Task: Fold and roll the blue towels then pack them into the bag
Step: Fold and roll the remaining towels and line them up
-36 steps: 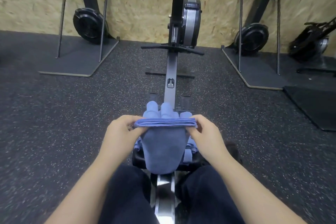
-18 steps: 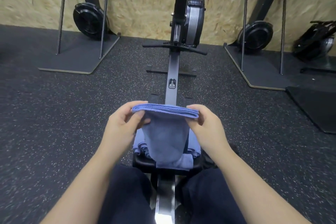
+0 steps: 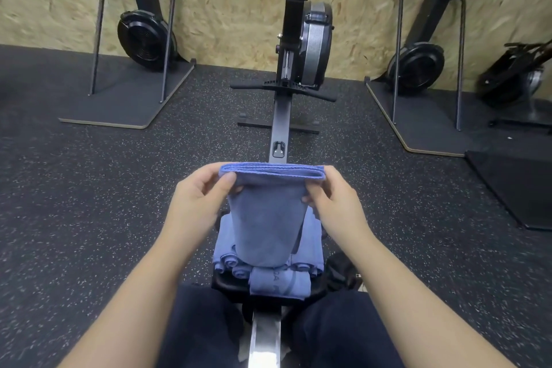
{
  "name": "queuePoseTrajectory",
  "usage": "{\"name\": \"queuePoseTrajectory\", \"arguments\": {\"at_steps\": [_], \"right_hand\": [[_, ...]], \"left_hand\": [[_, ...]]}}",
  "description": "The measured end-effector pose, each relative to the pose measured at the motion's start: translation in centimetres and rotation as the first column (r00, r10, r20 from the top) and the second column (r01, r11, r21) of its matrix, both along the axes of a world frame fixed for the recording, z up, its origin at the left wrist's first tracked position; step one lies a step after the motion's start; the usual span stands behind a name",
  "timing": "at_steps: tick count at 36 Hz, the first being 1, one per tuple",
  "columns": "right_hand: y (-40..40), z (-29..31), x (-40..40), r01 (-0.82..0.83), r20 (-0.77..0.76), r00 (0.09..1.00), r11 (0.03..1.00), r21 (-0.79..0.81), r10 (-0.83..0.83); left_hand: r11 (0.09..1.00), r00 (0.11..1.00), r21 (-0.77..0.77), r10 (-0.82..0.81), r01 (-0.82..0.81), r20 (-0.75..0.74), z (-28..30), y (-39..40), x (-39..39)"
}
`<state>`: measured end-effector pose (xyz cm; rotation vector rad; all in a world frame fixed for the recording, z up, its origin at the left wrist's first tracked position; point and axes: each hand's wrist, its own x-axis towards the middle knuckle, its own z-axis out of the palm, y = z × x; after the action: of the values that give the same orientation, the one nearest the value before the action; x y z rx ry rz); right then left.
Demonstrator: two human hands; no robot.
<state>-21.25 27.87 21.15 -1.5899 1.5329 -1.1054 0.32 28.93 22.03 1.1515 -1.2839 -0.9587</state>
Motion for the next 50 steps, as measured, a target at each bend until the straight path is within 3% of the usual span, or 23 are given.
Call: {"name": "queuePoseTrajectory", "arguments": {"at_steps": [7,18,25,32,42,50], "right_hand": [[-1.4,-0.5,-0.4,-0.015,-0.024,1.000,1.000,0.018,0.015],[-6.8,-2.8,0.4,-0.008,-0.119,0.993,0.991,0.135,0.024],[-11.2,-4.4,1.0,0.026,-0.077,0.997,0.981,0.194,-0.011],[-15.7,-6.3,1.1,0.053,-0.111,0.993,0.978,0.200,-0.031],[-21.3,-10.6,1.6,0.101,-0.035,0.995,0.940,0.327,-0.095],[-23.9,-14.7,2.1,0.136,-0.022,0.990,0.886,0.444,-0.141]], "left_hand": [[0.998,0.999,0.068,0.008,-0.004,-0.049,0.3,-1.4,-0.4],[0.984,1.000,0.178,0.006,-0.010,0.024,-2.4,-6.7,1.1],[0.984,0.998,0.176,-0.004,-0.007,0.065,-4.6,-11.3,1.2],[0.976,1.000,0.218,0.015,-0.018,0.017,-6.8,-15.5,0.8],[0.950,0.998,0.305,0.069,-0.061,-0.014,-12.2,-20.5,-0.1],[0.916,0.992,0.385,0.074,-0.107,0.101,-16.8,-22.3,-0.5]]}}
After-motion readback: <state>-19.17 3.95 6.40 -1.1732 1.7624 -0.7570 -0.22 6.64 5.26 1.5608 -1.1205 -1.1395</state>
